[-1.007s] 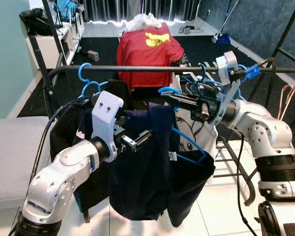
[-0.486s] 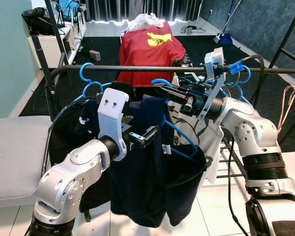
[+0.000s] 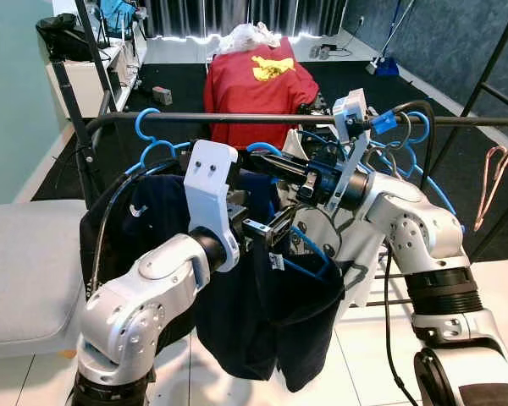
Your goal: Hang hanger
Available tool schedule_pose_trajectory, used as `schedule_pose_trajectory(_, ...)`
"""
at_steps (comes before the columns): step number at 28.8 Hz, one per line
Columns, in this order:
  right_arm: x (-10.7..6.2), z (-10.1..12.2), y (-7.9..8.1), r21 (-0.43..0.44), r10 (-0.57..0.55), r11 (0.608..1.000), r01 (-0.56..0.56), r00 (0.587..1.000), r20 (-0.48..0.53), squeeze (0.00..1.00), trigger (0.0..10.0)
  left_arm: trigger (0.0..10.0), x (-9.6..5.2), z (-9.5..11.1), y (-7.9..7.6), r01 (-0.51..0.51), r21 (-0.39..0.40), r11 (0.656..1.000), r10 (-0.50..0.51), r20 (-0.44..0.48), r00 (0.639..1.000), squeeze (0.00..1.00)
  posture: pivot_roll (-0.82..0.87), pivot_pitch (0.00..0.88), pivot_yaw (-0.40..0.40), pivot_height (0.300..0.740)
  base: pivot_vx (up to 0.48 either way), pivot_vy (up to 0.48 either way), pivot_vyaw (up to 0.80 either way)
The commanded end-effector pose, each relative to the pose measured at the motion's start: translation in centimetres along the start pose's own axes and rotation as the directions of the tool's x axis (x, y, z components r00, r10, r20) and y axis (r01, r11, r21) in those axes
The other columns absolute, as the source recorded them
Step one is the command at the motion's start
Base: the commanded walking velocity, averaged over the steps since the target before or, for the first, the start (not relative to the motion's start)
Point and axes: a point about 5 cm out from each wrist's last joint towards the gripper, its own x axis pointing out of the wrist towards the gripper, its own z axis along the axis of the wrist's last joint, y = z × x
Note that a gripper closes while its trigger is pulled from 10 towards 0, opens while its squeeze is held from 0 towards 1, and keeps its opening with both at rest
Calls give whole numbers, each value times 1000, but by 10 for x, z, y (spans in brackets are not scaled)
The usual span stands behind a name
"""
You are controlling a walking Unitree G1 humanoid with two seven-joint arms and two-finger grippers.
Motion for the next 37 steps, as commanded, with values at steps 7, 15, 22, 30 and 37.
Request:
schedule_pose_trajectory(7,5,10,6,-17,26,1000,-26,999,35,0,0,10000,4,-5,8,-108,198,974,113,-11,994,1000,-11,17,-22,740,0,0,0)
schedule_pose_trajectory(15,5,12,7,-17,29,999,-29,999,41,0,0,4392,3,-5,13,-163,232,959,168,-3,986,1000,-12,20,-22,740,0,0,0)
schedule_pose_trajectory(22,5,13,8,-16,33,999,-32,999,39,0,0,0,1,-5,21,-205,264,942,213,-3,977,961,-10,22,-24,740,0,0,0)
schedule_pose_trajectory(30,4,12,8,-13,43,999,-42,999,27,0,0,0,0,-8,21,-186,271,944,194,-1,981,596,-11,23,-24,740,0,0,0)
schedule_pose_trajectory(37,3,10,9,-10,54,998,-54,998,13,0,0,0,-2,-8,25,-190,272,943,199,-5,980,506,-11,22,-25,740,0,0,0)
